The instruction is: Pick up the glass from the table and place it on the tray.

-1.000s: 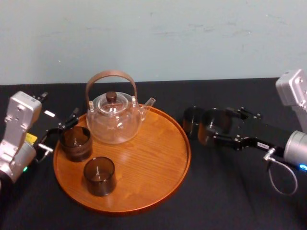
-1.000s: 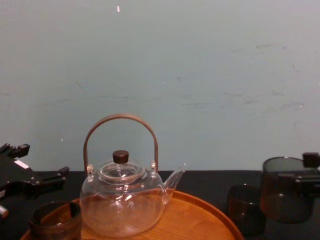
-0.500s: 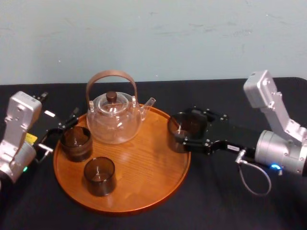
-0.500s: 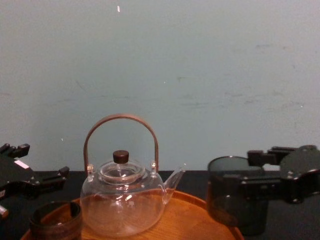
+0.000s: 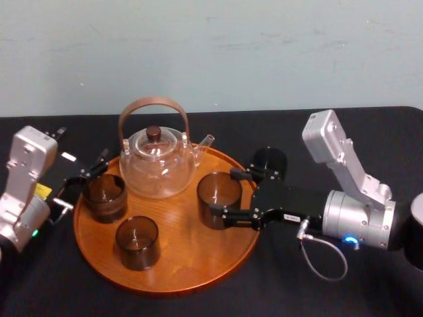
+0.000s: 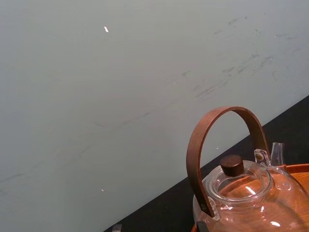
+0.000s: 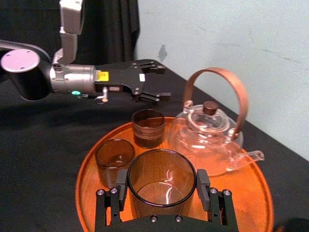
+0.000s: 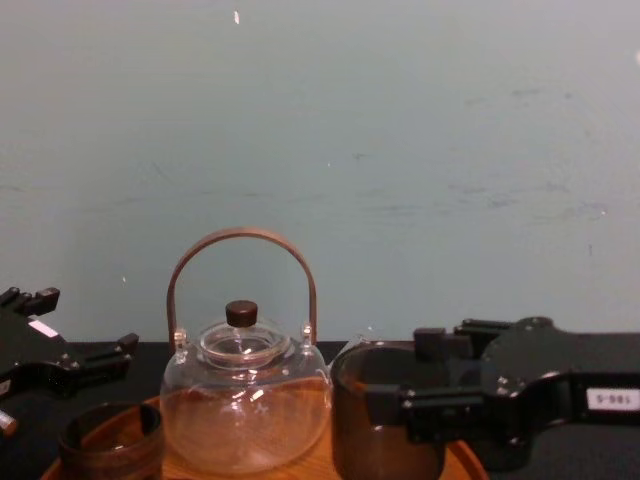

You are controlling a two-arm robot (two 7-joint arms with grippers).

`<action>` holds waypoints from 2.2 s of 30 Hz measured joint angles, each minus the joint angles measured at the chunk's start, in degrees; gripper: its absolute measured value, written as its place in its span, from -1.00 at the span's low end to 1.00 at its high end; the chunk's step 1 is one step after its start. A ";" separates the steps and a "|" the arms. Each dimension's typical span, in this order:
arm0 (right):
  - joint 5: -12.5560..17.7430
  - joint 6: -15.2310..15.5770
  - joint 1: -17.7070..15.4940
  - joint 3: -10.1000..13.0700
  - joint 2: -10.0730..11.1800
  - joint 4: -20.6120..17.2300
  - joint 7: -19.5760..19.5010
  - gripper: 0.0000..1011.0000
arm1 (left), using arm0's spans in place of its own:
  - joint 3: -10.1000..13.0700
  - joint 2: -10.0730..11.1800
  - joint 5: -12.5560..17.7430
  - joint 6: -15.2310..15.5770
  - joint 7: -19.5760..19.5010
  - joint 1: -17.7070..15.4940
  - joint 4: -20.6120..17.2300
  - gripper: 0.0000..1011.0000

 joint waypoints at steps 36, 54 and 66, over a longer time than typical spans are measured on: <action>2.38 -2.04 1.83 -4.85 -1.75 8.02 2.42 0.74 | 0.00 0.00 0.00 0.00 0.00 0.00 0.00 0.98; 1.94 -2.20 1.68 -5.41 -2.16 9.74 1.96 0.74 | 0.00 0.00 0.00 0.00 0.00 0.00 0.00 0.98; 1.18 -2.14 1.51 -5.60 -2.23 9.68 1.58 0.74 | 0.00 0.00 0.00 0.00 0.00 0.00 0.00 0.98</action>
